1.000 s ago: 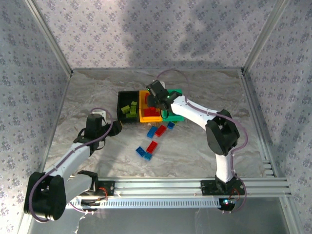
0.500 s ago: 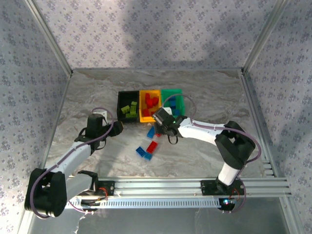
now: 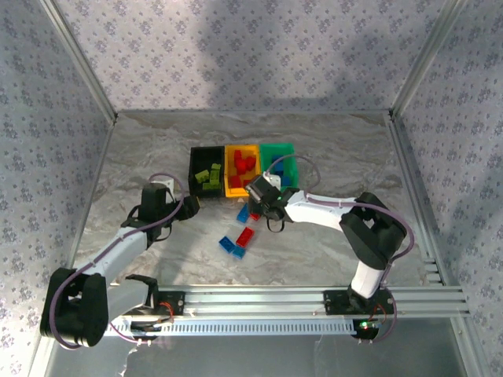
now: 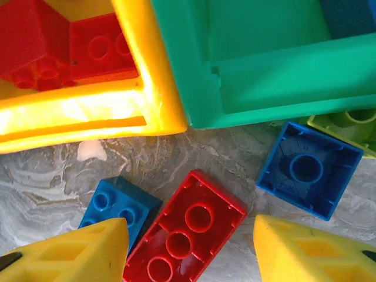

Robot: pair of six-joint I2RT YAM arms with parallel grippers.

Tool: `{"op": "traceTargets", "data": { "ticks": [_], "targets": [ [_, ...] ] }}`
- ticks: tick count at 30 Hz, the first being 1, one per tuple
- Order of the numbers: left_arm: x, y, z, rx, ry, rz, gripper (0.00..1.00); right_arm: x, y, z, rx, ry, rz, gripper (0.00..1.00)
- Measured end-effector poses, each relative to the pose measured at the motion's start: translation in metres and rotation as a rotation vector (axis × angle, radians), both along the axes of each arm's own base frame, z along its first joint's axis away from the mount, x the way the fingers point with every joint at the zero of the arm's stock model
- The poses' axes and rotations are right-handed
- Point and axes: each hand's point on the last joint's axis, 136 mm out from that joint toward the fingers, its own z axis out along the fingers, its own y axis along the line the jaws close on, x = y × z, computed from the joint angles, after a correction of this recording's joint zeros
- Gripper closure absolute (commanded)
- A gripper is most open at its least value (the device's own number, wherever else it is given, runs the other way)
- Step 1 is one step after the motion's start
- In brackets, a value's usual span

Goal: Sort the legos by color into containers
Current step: Pick up the lego from the center of the table.

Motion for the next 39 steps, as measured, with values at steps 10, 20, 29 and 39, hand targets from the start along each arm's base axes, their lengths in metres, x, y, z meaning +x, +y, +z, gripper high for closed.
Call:
{"op": "traceTargets", "data": {
  "ticks": [10,20,29,39],
  "targets": [
    [-0.001,-0.003,0.000,-0.014,0.003,-0.016,0.32,0.001,-0.006,-0.010,0.015,0.035,-0.143,0.39],
    [-0.001,-0.004,0.008,-0.021,-0.021,-0.017,0.32,0.005,0.004,-0.018,0.025,0.045,-0.163,0.61],
    [-0.001,-0.004,0.010,-0.022,-0.027,-0.017,0.32,-0.002,0.003,-0.013,0.021,0.018,-0.159,0.72],
    [-0.001,-0.004,0.010,-0.022,-0.028,-0.017,0.32,0.002,0.020,0.046,-0.028,-0.118,-0.024,0.70]
  ]
}}
